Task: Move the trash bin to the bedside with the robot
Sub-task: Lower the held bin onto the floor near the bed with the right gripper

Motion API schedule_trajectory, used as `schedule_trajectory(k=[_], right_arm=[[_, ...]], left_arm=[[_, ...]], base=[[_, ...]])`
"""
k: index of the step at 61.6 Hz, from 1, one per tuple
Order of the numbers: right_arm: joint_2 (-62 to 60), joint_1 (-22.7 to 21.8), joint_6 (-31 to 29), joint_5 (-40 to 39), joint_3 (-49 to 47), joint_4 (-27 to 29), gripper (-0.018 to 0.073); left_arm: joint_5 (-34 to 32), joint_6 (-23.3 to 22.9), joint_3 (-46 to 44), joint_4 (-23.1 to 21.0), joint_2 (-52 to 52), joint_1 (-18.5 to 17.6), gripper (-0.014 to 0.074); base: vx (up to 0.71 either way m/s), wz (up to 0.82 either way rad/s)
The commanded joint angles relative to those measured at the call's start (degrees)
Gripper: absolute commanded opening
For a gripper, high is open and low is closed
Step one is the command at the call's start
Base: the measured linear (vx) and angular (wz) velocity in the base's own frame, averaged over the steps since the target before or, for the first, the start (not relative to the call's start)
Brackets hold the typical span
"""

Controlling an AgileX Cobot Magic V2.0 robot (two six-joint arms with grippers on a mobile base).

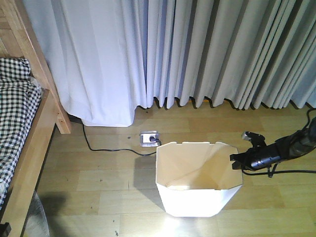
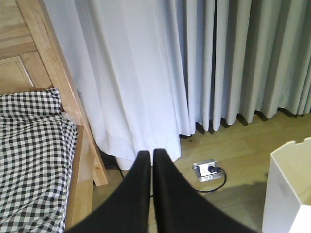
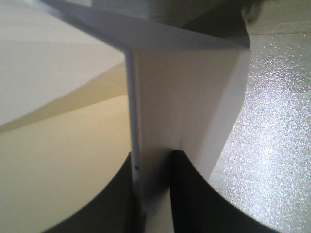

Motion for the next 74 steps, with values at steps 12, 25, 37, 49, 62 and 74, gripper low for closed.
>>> schedule_trajectory(k=[12, 25, 37, 49, 62, 74], right_arm=[[2.38, 4.13, 2.62, 11.35, -11.57, 2.82, -0.0003], [5.98, 6.06, 5.88, 12.04, -17.72, 2.38, 0.0000], [7.99, 6.06, 8.61, 12.08, -20.14, 2.37, 0.0006], [9.03, 6.06, 8.49, 10.27, -20.15, 2.30, 0.0023], [9.11, 6.06, 8.49, 10.23, -20.15, 2.24, 0.0111], [9.11, 6.06, 8.49, 10.81, -20.15, 1.01, 0.0283]], left_arm=[[-3.96, -0.27, 1.01, 0.00, -1.17, -0.02, -0.0007], [-3.96, -0.27, 1.01, 0.00, -1.17, -0.02, -0.0007], [-3.96, -0.27, 1.01, 0.00, -1.17, -0.02, -0.0007], [-3.96, -0.27, 1.01, 0.00, -1.17, -0.02, -0.0007], [-3.96, -0.27, 1.01, 0.00, -1.17, -0.02, -0.0007], [-3.96, -0.27, 1.01, 0.00, -1.17, -0.02, -0.0007]], base=[[0.00, 0.00], [0.00, 0.00], [0.00, 0.00], [0.00, 0.00], [0.00, 0.00], [0.00, 0.00]])
